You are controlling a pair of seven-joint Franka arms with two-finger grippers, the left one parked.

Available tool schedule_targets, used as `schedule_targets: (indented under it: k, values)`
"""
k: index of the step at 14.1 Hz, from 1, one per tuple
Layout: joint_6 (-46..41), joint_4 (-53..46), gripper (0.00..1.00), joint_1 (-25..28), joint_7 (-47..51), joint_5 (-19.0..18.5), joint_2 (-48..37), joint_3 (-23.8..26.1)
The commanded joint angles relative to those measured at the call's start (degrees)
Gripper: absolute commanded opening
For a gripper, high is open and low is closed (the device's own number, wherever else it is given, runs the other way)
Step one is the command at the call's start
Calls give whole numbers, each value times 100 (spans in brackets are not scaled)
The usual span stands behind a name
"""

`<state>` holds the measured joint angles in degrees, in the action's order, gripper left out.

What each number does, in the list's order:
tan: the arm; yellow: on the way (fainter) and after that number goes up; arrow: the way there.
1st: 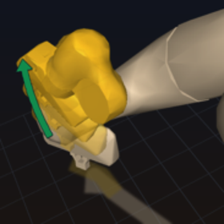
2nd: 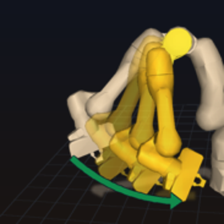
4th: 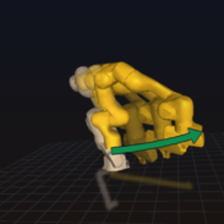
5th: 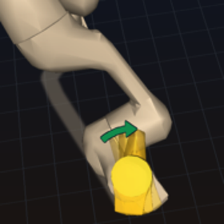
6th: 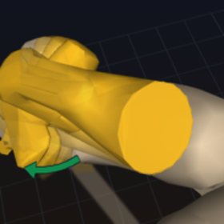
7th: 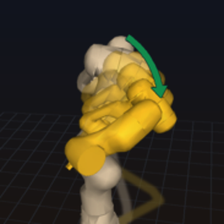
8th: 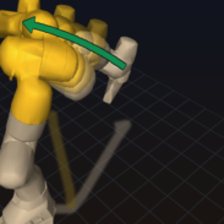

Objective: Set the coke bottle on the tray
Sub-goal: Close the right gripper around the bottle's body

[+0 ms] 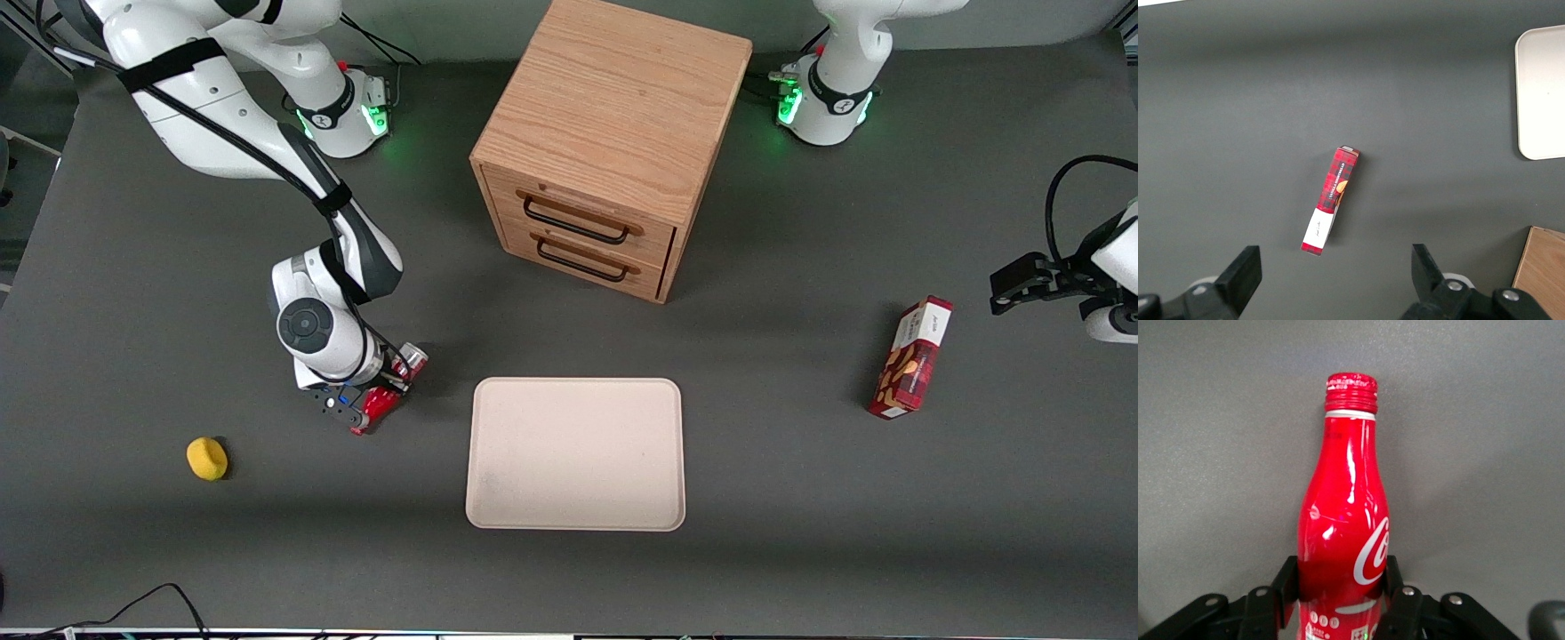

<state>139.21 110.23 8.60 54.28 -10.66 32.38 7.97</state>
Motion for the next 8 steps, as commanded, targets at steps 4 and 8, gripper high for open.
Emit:
schedule_targets:
  k: [4,8]
  values:
    - [62,69,0,27,241,-252,-12,-24]
    - [-8,43,0,-8,241,-243,-144,-6]
